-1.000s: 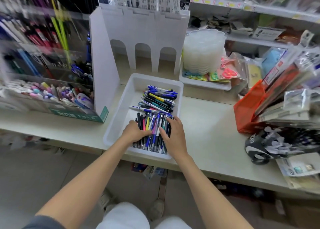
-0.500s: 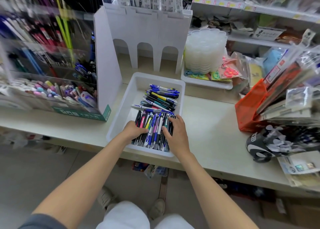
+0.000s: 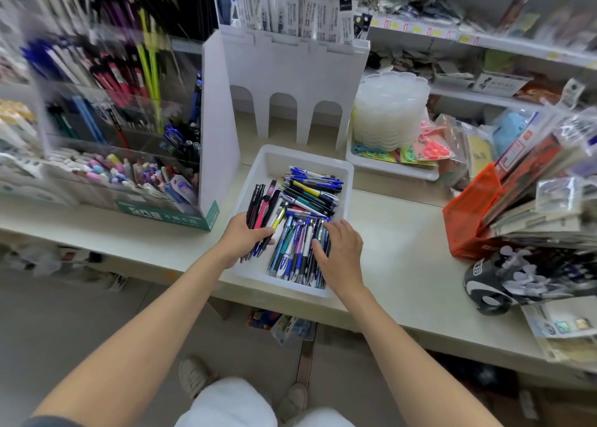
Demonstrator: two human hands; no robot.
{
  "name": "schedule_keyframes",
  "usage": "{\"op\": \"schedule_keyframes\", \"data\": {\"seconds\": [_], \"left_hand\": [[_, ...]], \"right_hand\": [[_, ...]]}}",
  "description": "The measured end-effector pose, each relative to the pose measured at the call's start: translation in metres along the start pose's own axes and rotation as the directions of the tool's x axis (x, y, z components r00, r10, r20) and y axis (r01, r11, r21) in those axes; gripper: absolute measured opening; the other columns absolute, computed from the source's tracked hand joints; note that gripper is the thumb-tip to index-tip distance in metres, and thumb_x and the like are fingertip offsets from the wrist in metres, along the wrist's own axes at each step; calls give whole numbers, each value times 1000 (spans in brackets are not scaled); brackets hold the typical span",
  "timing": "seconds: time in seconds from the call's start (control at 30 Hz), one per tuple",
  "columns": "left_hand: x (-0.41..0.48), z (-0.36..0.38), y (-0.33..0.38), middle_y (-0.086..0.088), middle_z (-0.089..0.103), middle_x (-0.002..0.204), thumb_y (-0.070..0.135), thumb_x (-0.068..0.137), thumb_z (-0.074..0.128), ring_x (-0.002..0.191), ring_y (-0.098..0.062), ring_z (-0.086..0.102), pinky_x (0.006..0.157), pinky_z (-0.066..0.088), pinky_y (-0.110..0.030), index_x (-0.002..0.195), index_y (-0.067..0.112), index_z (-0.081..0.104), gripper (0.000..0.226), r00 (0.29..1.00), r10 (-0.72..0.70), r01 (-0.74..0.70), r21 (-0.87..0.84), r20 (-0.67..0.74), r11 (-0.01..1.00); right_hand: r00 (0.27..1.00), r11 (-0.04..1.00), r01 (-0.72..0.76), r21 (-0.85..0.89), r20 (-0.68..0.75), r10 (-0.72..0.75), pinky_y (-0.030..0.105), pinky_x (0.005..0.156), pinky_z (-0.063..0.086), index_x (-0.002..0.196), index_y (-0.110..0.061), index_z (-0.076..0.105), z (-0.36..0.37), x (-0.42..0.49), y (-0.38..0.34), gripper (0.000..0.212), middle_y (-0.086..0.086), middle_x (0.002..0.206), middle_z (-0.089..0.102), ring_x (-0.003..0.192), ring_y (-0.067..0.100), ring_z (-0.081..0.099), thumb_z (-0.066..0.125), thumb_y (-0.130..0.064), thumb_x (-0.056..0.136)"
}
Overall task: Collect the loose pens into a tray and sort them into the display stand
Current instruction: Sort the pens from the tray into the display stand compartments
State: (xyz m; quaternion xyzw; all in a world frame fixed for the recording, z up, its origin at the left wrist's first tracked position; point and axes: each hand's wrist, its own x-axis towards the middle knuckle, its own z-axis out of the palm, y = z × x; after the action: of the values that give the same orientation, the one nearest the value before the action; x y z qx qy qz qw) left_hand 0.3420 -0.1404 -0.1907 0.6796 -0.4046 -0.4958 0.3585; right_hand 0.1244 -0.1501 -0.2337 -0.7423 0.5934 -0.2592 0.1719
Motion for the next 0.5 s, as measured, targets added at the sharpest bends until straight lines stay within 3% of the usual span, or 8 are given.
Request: {"op": "schedule_keyframes", "data": {"seconds": [0.1,0.17,0.27,0.37,0.5], "left_hand": [[-9,-10,22,-17,72,91,9,94,65,69,-13,74,55,55,-24,112,4,57,20,997,71,-74,-108,-28,991],[-14,-19,38,-16,73,86,11,95,65,68,-15,73,57,56,-27,115,1,58,22,991,127,-132,-146,-46,980],[-23,-40,61,-11,74,83,12,95,65,74,-23,73,63,60,-33,116,7,60,22,973,223,-231,-188,-65,955],[-28,-73,81,-9,73,85,12,96,64,71,-17,72,57,55,-24,113,10,62,17,951,284,-303,-205,-119,931],[-18,-127,97,-12,72,90,11,95,64,72,-19,73,57,53,-24,117,6,61,23,926,341,-370,-210,-160,905]], "right_hand": [[998,987,28,156,-61,-19,28,104,33,134,-14,55,-10,20,-31,39,2,127,58,120,20,51,59,-21,95],[1000,929,-21,368,25,13,28,92,48,142,-18,47,-21,42,-69,45,0,124,59,106,17,58,56,-23,98],[995,825,-47,564,103,-14,26,79,55,147,-20,37,-35,76,-128,52,1,111,59,92,17,62,56,-27,99],[994,772,-22,636,99,-53,27,75,57,147,-19,35,-36,104,-171,55,4,108,60,89,19,66,58,-23,98],[988,761,50,647,79,-133,28,69,59,140,-10,46,-28,134,-222,50,9,104,62,83,23,68,64,-16,94]]}}
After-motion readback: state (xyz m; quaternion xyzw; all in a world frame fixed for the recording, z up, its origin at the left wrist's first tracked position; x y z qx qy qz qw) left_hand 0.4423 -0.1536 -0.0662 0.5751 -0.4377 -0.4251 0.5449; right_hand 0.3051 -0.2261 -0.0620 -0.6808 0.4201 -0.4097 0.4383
